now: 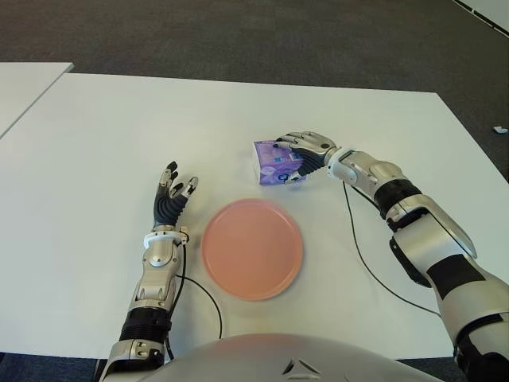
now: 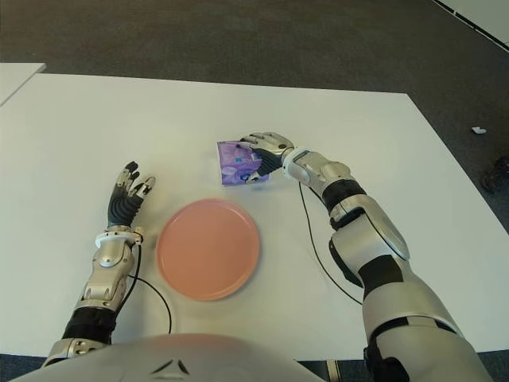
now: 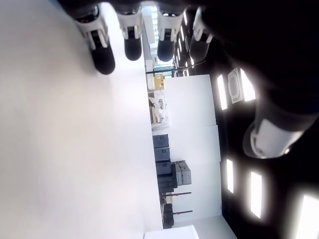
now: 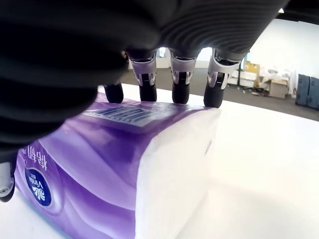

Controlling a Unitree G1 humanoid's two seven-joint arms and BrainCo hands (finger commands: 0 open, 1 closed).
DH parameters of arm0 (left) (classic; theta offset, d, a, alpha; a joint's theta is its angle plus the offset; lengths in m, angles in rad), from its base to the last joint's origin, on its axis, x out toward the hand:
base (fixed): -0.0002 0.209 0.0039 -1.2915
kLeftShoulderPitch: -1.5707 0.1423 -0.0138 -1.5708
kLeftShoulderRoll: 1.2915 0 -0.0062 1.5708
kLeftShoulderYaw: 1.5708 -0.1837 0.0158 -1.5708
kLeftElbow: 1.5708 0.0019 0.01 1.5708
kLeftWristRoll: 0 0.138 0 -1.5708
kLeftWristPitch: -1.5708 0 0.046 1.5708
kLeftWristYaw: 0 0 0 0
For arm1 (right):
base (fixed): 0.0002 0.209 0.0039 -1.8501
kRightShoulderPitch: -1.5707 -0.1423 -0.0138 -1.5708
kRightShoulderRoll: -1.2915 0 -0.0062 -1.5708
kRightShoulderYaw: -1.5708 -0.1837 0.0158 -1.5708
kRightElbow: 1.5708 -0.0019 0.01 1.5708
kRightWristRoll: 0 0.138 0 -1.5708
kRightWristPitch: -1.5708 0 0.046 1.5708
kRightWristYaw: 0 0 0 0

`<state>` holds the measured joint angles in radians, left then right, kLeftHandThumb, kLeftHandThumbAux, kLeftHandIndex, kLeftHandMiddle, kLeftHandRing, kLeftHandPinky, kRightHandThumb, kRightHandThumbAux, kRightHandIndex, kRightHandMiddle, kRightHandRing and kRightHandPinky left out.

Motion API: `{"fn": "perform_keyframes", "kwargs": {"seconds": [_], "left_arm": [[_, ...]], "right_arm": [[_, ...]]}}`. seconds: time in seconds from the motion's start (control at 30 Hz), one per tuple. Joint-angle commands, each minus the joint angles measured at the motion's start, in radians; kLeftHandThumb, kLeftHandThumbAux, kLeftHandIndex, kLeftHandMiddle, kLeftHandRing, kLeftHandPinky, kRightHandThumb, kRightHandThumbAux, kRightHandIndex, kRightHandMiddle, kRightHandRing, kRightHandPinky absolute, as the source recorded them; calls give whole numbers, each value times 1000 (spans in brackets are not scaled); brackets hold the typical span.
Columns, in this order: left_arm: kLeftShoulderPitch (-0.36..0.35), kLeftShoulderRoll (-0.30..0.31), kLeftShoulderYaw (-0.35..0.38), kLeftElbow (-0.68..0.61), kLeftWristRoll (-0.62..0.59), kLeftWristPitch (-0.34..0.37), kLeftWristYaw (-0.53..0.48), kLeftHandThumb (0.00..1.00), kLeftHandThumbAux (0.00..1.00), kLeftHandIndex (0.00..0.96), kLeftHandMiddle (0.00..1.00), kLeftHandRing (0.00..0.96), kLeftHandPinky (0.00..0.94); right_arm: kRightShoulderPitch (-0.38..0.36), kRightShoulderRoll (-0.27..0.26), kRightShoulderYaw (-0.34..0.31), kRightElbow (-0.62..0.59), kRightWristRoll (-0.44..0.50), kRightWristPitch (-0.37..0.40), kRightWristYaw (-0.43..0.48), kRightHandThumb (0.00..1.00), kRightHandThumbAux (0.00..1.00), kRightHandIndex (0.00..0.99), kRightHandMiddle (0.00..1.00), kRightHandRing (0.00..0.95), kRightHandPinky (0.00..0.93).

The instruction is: Put the tissue paper into the plate.

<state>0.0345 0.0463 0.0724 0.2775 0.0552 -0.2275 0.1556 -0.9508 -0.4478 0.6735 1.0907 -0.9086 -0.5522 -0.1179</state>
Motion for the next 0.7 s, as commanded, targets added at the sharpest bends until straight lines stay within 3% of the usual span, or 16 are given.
{"fn": "perform_keyframes", "kwargs": {"seconds": [0.03,0.23,0.37,0.5,0.63,0.7], "left_arm": [[22,-8,-1,34,-1,45,-6,6,566,0,0,0,0],[26,-9,-2,29,1,55,-6,2,564,0,0,0,0],[30,-13,-3,22,2,63,-4,0,560,0,0,0,0],[30,-13,-4,19,3,70,-3,0,557,0,0,0,0],[40,-16,-9,9,10,80,-1,0,552,0,0,0,0],[43,-17,-9,7,11,81,0,0,549,0,0,0,0]], "right_arm": [[3,16,12,11,1,-5,9,458,442,0,0,0,0],[20,30,15,10,3,5,3,446,457,0,0,0,0],[89,83,77,37,-60,69,-92,430,487,0,0,0,0],[104,105,124,66,-95,102,-153,418,504,0,0,0,0],[135,127,267,119,-230,182,-308,416,528,0,4,0,0],[135,128,296,132,-245,189,-337,418,544,0,8,0,0]]}}
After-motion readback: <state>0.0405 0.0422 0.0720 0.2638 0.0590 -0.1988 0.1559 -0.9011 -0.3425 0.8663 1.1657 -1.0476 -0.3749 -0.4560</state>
